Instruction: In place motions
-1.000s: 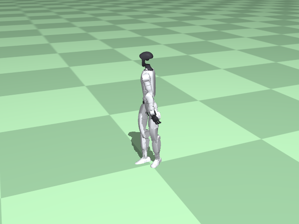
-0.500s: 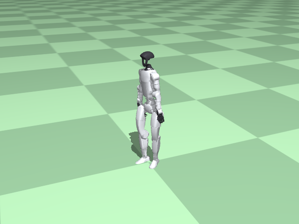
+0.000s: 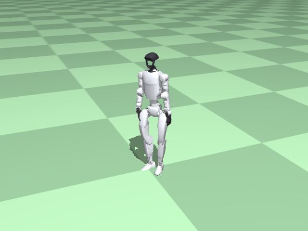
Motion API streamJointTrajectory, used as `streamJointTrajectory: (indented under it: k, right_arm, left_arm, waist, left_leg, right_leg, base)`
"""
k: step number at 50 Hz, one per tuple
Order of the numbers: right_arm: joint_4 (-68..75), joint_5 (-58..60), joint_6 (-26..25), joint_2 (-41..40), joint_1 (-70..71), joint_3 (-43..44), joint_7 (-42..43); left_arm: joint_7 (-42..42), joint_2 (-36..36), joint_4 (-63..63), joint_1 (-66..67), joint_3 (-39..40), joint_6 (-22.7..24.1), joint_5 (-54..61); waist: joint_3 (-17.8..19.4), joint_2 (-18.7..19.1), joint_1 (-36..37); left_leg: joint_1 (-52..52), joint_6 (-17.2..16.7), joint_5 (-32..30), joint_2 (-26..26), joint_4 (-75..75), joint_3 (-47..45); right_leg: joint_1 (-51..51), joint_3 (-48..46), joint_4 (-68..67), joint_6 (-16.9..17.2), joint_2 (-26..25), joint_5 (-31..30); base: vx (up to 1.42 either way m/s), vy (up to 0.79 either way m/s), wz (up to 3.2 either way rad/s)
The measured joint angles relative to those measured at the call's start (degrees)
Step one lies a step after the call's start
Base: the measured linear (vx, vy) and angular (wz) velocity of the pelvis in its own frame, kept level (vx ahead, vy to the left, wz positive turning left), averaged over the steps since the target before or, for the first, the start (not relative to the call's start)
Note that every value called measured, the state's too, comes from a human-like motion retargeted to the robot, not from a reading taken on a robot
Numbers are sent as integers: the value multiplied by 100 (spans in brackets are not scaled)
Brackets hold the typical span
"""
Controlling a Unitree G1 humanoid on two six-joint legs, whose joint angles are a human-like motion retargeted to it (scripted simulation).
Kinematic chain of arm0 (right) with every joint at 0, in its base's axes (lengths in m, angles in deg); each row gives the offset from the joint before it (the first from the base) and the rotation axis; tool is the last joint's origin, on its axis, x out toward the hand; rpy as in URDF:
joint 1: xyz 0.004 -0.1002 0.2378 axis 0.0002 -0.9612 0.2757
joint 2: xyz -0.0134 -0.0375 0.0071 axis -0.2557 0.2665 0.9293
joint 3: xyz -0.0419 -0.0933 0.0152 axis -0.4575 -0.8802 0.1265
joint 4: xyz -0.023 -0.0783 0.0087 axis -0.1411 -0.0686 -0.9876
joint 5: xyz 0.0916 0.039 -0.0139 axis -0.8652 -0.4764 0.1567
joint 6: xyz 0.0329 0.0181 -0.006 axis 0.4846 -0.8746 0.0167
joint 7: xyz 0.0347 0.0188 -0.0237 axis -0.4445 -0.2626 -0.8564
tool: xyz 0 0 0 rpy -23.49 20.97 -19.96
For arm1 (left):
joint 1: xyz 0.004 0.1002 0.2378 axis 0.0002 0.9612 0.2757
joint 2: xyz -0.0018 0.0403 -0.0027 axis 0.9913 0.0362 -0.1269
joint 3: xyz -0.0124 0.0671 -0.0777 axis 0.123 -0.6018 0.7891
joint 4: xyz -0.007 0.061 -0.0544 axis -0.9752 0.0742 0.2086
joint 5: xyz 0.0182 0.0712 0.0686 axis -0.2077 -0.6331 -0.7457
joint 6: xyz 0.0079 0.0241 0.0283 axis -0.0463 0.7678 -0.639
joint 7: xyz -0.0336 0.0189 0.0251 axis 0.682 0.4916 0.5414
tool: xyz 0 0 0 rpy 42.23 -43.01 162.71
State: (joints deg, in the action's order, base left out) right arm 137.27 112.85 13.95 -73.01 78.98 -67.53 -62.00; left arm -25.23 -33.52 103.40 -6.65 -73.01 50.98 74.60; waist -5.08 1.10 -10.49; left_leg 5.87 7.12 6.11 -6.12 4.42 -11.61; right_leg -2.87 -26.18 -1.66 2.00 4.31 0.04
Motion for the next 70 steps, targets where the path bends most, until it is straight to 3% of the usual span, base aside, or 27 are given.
streamJointTrajectory:
  k: [9,28,46,50,70]
  right_arm:
    - [90,118,5,14,-28,-80,14]
    - [512,221,-125,166,-108,44,263]
    - [404,319,-106,92,-121,-34,190]
    - [387,300,-99,90,-90,-58,178]
    - [331,219,-85,40,-128,-61,139]
  left_arm:
    - [26,-46,53,1,-154,7,-143]
    - [-41,6,8,-64,-155,3,-144]
    - [-46,-30,20,-65,-186,2,-178]
    - [-63,-20,5,-78,-141,0,-178]
    - [-57,-32,13,-20,-80,5,-144]
  waist:
    - [-56,65,-211]
    - [-48,53,67]
    - [-78,105,-279]
    - [-83,93,37]
    - [-133,136,-146]
  left_leg:
    - [-171,129,13,-114,-105,354]
    - [-64,112,75,0,54,-21]
    - [-13,109,65,-52,89,151]
    - [-3,83,91,47,80,-193]
    - [-128,113,149,10,-29,-53]
  right_leg:
    - [119,-302,-15,-18,-99,126]
    - [82,126,-42,-55,-180,101]
    - [83,-100,60,-108,-188,44]
    - [27,240,-11,-61,-180,62]
    - [33,103,9,-40,-215,66]
  base:
    - [-1,-4,34]
    - [0,-1,-15]
    - [0,0,1]
    - [0,1,-58]
    - [0,0,-3]
